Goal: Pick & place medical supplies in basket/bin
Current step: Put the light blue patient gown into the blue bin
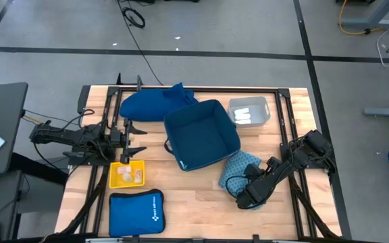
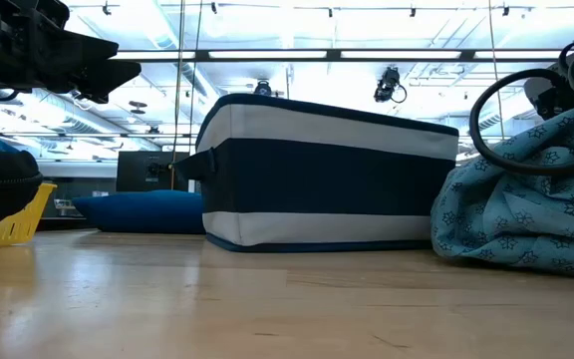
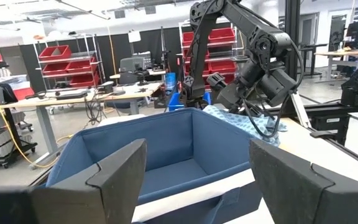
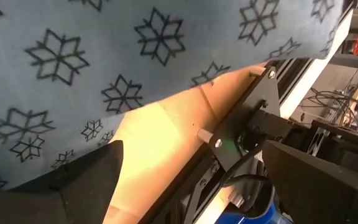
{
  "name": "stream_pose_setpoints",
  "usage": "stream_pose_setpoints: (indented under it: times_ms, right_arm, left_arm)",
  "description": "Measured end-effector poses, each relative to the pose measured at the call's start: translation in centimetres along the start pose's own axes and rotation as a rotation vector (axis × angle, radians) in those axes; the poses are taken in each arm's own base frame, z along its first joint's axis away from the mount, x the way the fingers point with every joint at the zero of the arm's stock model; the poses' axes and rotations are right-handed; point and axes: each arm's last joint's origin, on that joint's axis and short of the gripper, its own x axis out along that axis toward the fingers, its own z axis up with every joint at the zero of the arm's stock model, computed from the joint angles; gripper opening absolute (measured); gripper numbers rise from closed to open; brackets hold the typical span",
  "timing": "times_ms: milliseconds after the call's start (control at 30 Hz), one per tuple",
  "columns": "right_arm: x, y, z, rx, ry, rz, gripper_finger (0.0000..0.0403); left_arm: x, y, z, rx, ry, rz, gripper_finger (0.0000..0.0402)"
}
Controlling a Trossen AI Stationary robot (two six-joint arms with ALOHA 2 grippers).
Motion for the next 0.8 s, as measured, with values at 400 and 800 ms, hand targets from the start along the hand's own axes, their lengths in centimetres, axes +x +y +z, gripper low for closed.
stream_pose_setpoints:
  times_ms: [400, 800]
  right_arm:
    - [-0.01, 0.06, -0.23, -0.011, 0.076, 0.021, 0.04]
    - [-0.04, 0.03, 0.03, 0.06, 0.271, 0.074, 0.04]
  left_arm:
    - [0.0, 0.0, 0.01, -0.003, 0.0, 0.0, 0.0283]
    - [0.0, 0.0, 0.01, -0.002, 0.0, 0.0, 0.0283]
